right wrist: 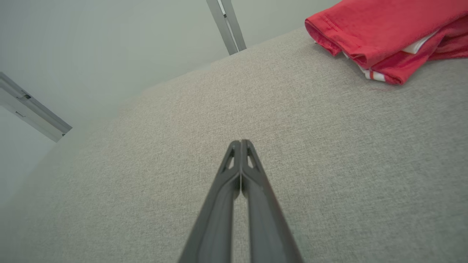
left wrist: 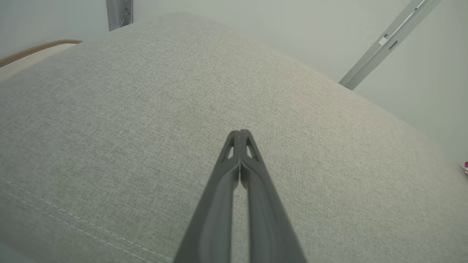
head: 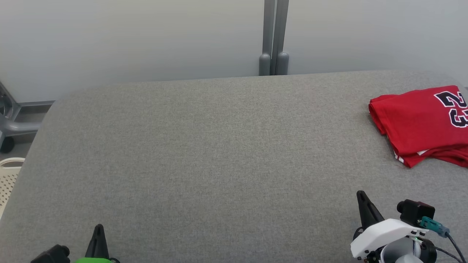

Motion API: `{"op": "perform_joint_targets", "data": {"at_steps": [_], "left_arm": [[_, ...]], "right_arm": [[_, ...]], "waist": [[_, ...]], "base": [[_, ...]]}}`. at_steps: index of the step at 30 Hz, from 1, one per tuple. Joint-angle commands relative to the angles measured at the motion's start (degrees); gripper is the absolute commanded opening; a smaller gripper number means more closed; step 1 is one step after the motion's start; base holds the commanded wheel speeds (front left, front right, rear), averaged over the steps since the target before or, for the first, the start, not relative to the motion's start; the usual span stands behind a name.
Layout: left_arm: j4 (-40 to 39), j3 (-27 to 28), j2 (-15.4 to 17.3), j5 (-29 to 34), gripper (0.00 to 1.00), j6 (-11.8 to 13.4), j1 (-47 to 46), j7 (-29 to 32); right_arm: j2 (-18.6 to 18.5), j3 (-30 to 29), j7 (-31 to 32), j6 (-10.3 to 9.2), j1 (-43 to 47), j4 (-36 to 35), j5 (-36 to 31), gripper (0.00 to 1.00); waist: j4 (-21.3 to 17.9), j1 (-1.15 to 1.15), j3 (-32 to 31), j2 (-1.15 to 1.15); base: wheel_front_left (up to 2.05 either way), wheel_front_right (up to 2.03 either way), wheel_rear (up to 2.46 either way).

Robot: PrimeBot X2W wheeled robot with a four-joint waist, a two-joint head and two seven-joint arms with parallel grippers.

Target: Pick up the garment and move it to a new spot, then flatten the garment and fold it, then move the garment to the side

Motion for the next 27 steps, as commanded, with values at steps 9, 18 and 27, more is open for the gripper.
{"op": "perform_joint_targets", "data": {"at_steps": [9, 18, 27], "left_arm": [[-1.0, 1.8, -0.2, -8.4, 0.00, -1.0, -3.8, 2.7], [-1.1, 3.1, -0.6, -15.6, 0.00, -1.7, -5.8, 5.2], [-1.1, 4.1, -0.9, -20.7, 0.00, -2.2, -7.2, 7.1]], "right_arm": [[-0.2, -0.6, 1.4, -0.01, -2.7, -1.6, 10.0, 0.00], [-0.3, -1.0, 2.8, -0.02, -3.7, -2.1, 18.7, 0.00], [-0.3, -1.3, 3.9, -0.02, -4.5, -2.4, 25.1, 0.00]], "waist": [[0.1, 0.00, 0.3, 0.00], [0.2, 0.00, 0.6, 0.00], [0.3, 0.00, 0.8, 0.00]], "base": [[0.00, 0.00, 0.00], [0.00, 0.00, 0.00], [0.00, 0.00, 0.00]]}}
